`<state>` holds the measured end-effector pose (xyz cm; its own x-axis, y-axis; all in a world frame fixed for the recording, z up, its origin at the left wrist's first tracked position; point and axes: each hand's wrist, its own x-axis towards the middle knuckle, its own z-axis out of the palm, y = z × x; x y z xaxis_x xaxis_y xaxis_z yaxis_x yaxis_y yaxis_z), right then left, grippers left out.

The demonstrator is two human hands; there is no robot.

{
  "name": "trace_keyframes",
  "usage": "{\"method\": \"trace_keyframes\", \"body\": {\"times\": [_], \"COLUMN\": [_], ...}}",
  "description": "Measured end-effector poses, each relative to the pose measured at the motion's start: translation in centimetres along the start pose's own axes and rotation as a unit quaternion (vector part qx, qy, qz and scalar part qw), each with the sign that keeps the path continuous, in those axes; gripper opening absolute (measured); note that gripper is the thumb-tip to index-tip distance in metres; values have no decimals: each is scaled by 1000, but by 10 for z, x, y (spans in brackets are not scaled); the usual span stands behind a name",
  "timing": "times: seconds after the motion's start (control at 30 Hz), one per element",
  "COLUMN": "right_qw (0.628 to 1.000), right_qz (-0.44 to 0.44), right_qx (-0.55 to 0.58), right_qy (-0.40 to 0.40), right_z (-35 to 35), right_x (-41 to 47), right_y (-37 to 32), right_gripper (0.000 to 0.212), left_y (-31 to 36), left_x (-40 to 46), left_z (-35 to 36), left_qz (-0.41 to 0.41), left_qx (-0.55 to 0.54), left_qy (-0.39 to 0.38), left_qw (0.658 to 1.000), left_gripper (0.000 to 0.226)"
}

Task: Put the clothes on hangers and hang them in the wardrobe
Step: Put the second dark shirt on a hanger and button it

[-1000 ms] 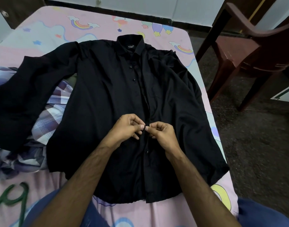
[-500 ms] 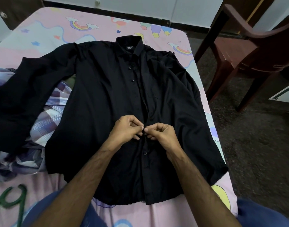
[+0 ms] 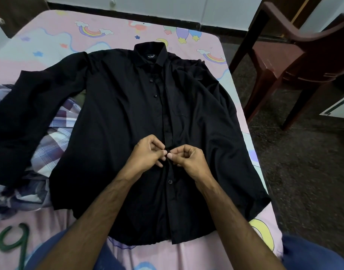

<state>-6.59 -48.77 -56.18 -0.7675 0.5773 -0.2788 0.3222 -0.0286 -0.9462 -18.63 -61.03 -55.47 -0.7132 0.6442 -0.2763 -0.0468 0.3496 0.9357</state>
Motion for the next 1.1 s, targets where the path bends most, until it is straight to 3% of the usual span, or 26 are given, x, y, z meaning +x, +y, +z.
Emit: {"method": "trace_keyframes", "body": {"times": [0.23, 0.43, 0.6, 0.77, 1.1], "right_qw": [999, 994, 999, 1000, 998], "right_qz": [-6, -9, -15, -16, -51], "right_qx": [-37, -90, -29, 4, -19], "right_qy": [17, 60, 32, 20, 21], "right_z": [0, 8, 4, 3, 3], "right_x": [-1, -1, -2, -1, -4], "right_y": [2, 8, 6, 4, 9], "right_gripper": [20, 25, 16, 3, 3], "left_y": [-3, -5, -3, -6, -11], "left_x": [1, 2, 1, 4, 8], "left_z": [4, 6, 9, 6, 3], "left_qz": [4, 26, 81, 90, 70], "left_qx": [-68, -15, 65, 48, -13], "left_qy": [21, 41, 62, 39, -3], "left_qw": [997, 999, 993, 994, 997], "left_gripper": [27, 26, 31, 31, 33]}}
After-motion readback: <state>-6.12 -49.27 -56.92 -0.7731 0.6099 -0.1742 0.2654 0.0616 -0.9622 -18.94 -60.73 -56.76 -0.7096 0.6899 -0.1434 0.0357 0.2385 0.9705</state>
